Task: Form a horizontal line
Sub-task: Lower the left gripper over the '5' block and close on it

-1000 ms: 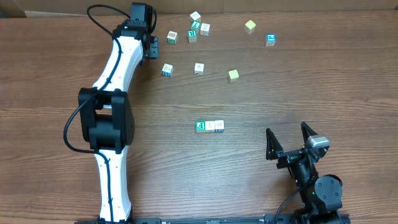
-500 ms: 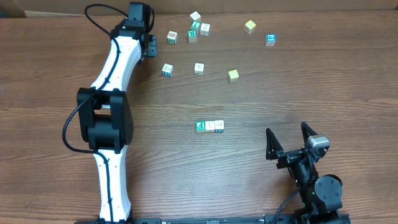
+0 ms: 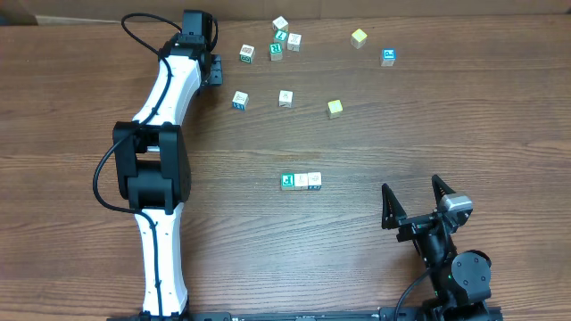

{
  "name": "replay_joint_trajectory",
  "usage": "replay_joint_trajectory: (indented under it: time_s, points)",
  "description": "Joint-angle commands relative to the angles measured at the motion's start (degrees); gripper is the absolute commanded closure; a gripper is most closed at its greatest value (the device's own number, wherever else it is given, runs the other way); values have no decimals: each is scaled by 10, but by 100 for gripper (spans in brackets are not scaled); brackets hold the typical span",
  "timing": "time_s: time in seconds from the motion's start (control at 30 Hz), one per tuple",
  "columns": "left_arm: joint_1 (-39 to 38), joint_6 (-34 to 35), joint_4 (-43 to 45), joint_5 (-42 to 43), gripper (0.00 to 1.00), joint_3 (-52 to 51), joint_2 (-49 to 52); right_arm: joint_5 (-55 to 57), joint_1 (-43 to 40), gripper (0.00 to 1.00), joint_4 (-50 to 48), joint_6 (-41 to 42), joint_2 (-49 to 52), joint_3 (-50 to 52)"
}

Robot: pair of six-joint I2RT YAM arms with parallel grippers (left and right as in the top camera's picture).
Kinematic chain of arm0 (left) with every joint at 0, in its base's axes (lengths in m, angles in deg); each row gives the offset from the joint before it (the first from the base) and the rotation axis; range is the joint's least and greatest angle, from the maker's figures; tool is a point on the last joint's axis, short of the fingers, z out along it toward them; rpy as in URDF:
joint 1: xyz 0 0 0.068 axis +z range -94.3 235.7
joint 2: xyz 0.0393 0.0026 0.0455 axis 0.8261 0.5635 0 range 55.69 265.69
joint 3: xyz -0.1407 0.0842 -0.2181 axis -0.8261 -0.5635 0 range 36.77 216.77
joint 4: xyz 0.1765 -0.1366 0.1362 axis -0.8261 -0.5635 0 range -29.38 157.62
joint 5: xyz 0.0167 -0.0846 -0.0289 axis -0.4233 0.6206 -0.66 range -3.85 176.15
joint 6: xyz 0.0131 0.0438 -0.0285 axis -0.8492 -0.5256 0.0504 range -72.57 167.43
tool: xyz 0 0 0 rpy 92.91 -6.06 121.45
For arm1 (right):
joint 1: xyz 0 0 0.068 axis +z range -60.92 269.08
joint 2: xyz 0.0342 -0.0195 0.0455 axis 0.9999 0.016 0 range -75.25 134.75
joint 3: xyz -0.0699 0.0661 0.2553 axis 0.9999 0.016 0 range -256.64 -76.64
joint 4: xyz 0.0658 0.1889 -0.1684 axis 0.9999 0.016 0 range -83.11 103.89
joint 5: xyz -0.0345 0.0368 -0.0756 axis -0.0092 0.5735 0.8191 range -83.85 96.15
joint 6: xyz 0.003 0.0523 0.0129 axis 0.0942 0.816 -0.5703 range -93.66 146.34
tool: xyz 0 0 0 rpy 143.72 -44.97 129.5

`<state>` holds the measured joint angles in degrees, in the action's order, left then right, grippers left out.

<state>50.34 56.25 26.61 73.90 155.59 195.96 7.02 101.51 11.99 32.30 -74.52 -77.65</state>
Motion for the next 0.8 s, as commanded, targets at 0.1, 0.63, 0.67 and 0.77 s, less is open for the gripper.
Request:
replay_joint_trajectory:
  time_s: [0.1, 0.63, 0.67, 0.77]
  points:
    - [1, 0, 4, 3, 63, 2, 11, 1, 3, 0, -4, -2, -6, 5]
    - [0, 0, 16, 22, 53, 2, 10, 1, 3, 0, -4, -2, -6, 5]
    - [0, 0, 18, 22, 51, 2, 10, 1, 3, 0, -4, -2, -6, 5]
    - [1, 0, 19, 22, 49, 2, 10, 1, 3, 0, -4, -2, -6, 5]
